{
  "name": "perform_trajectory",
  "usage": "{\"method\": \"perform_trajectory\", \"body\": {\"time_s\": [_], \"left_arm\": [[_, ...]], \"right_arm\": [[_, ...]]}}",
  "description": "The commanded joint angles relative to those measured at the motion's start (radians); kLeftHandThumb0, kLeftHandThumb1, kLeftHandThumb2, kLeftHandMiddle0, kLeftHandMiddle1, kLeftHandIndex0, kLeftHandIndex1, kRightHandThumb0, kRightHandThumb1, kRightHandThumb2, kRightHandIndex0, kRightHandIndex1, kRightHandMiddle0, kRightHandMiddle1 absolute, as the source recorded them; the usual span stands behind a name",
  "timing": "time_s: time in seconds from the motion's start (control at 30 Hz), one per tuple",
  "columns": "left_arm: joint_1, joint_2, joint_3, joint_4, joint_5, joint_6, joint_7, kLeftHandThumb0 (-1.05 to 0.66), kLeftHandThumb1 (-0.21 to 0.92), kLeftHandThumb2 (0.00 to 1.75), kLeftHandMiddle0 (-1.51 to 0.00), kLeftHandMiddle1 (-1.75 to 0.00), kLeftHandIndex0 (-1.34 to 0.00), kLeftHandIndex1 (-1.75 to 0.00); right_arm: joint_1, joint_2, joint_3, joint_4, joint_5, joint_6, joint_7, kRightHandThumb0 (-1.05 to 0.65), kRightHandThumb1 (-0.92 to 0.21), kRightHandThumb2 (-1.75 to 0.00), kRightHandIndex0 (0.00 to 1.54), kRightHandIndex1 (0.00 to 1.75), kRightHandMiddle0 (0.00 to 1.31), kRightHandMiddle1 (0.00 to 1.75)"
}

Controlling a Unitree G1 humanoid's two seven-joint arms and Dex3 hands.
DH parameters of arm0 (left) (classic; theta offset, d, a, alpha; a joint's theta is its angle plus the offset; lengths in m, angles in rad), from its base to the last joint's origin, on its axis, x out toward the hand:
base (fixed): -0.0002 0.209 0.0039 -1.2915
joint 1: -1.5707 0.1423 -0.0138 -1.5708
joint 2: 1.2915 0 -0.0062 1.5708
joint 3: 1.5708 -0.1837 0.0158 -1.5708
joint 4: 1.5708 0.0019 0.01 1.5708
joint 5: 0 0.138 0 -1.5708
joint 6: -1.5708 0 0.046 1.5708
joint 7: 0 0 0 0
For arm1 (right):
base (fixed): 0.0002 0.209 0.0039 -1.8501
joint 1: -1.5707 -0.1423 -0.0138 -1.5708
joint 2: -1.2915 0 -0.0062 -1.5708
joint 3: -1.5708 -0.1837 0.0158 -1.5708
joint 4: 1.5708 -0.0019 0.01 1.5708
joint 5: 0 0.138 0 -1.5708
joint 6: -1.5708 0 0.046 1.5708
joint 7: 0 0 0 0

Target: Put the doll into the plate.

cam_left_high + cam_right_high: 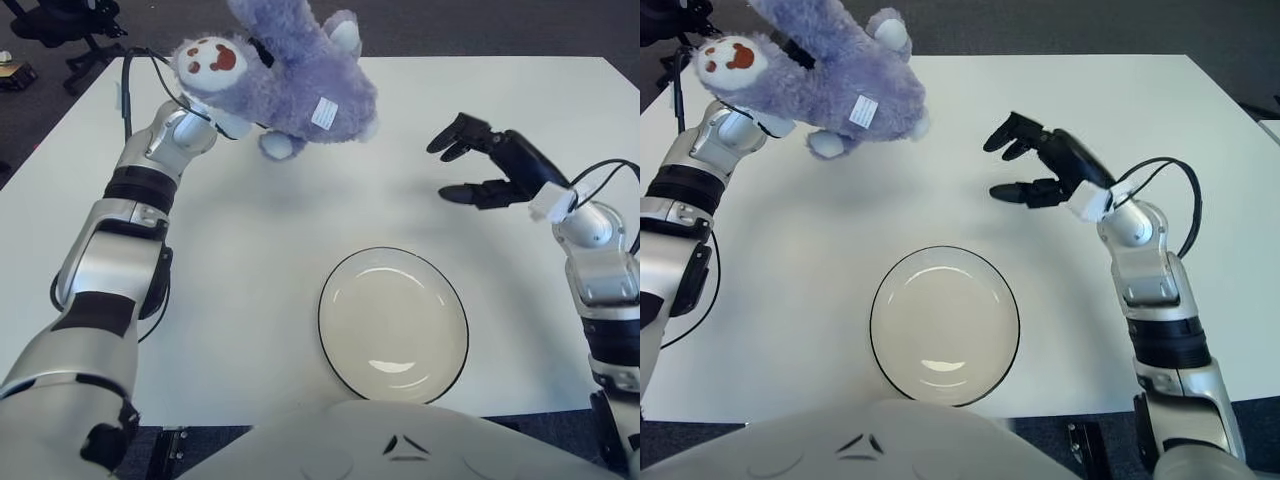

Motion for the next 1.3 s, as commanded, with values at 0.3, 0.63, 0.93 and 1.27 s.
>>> {"method": "perform_trajectory", "body": {"time_s": [0.3,0.63,0.93,1.27], "left_arm": [[0.007,-0.016,0.023,-0.048,-0.054,0.035,-0.043,0.00,0.26,1.38,-0.64,-1.72,-0.43,-1.75],[0.018,-0.031,0.036,-0.090,-0.086,0.063,-0.074,0.00,0.26,1.38,-0.65,-1.71,-0.44,-1.75],[0.026,-0.037,0.041,-0.110,-0.102,0.084,-0.092,0.00,0.25,1.39,-0.66,-1.71,-0.44,-1.75],[0.036,-0.053,0.053,-0.136,-0.137,0.125,-0.131,0.00,0.24,1.40,-0.67,-1.70,-0.45,-1.75]], "right_arm": [[0.034,-0.007,0.016,-0.034,-0.048,-0.013,0.009,-0.81,-0.92,-0.29,0.34,0.00,0.23,0.37],[0.063,-0.004,0.041,-0.044,-0.075,-0.019,0.012,-0.85,-0.92,-0.30,0.33,0.00,0.23,0.34],[0.087,-0.001,0.056,-0.049,-0.091,-0.022,0.007,-0.86,-0.92,-0.30,0.33,0.00,0.24,0.33],[0.136,0.004,0.084,-0.068,-0.114,-0.012,0.014,-0.92,-0.92,-0.35,0.27,0.00,0.17,0.20]]}}
